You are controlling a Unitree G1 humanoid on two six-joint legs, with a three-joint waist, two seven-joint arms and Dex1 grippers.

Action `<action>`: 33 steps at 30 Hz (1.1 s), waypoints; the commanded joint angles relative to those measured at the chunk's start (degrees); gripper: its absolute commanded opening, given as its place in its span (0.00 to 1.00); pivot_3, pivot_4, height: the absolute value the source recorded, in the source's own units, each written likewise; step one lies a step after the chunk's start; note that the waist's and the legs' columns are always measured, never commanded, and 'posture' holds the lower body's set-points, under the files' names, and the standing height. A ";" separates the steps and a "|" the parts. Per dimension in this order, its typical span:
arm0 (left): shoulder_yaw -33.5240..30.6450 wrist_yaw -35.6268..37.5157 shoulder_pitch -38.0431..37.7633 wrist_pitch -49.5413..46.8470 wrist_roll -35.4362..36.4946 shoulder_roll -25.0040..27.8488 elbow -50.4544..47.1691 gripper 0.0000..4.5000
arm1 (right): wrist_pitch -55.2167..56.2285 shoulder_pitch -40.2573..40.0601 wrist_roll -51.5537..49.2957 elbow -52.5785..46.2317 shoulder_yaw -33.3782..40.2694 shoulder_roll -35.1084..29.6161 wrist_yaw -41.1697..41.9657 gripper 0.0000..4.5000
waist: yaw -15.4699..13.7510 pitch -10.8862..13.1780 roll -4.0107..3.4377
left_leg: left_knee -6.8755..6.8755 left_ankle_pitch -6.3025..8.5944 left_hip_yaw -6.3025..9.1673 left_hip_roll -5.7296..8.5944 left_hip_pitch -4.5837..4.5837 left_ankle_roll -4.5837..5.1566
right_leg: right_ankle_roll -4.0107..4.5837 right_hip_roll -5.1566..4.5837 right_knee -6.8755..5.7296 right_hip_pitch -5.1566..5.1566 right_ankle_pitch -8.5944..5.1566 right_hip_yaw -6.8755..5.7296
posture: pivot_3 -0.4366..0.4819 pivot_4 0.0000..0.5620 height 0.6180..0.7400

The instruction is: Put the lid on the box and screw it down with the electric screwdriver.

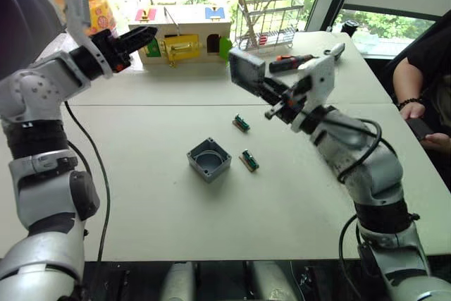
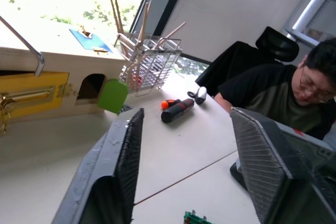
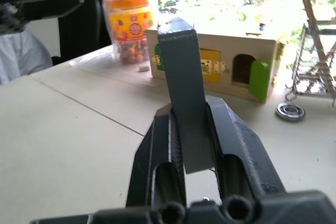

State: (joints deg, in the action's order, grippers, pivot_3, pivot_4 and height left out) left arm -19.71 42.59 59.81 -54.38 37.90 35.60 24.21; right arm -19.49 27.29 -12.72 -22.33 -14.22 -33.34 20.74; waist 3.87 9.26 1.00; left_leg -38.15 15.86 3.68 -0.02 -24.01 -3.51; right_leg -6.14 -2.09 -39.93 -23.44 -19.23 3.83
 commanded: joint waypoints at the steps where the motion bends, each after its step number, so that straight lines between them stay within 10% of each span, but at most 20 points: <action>1: 4.25 3.69 -1.28 0.82 -1.06 -0.19 -1.72 0.06 | 22.56 -5.35 22.32 -0.16 -8.58 -4.70 -1.37 0.03 | 0.11 0.00 0.00 | -0.01 0.00 0.00 0.01 0.00 0.00 | -0.01 -0.02 0.01 0.02 0.00 0.01 | 0.48 0.27 1.00; 6: 13.97 10.55 -5.25 1.42 -4.42 1.18 -5.66 0.02 | 34.95 -8.23 50.11 4.03 -12.99 -7.07 -13.45 0.03 | 0.19 0.00 0.01 | -0.06 -0.07 -0.06 0.02 0.07 -0.12 | -0.02 -0.03 0.01 -0.02 -0.01 0.07 | 0.48 0.27 1.00; 13: 24.00 21.82 -9.65 1.90 -5.21 3.17 -13.86 0.02 | 34.19 -10.07 63.22 9.10 -13.42 -0.64 -19.24 0.03 | -0.06 0.00 0.01 | -0.01 -0.09 -0.05 -0.03 0.14 -0.16 | -0.01 0.01 -0.05 0.04 -0.02 0.11 | 0.48 0.27 1.00; 33: 32.37 28.17 -11.76 8.45 -13.35 1.68 -10.06 0.02 | 35.88 -10.15 70.07 14.15 -15.48 5.53 -14.34 0.03 | -0.09 0.00 0.01 | -0.01 -0.09 -0.04 -0.02 0.22 -0.15 | -0.01 0.00 -0.05 0.11 -0.02 0.12 | 0.48 0.27 1.00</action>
State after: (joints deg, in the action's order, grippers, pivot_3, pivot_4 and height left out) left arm 12.80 70.06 47.53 -47.22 25.12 37.08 15.04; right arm 15.73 16.85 56.86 -7.90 -29.14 -28.18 6.12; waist 3.78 9.26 1.02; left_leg -38.16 15.76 3.64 -0.04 -23.79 -3.67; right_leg -6.14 -2.09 -39.97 -23.32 -19.25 3.95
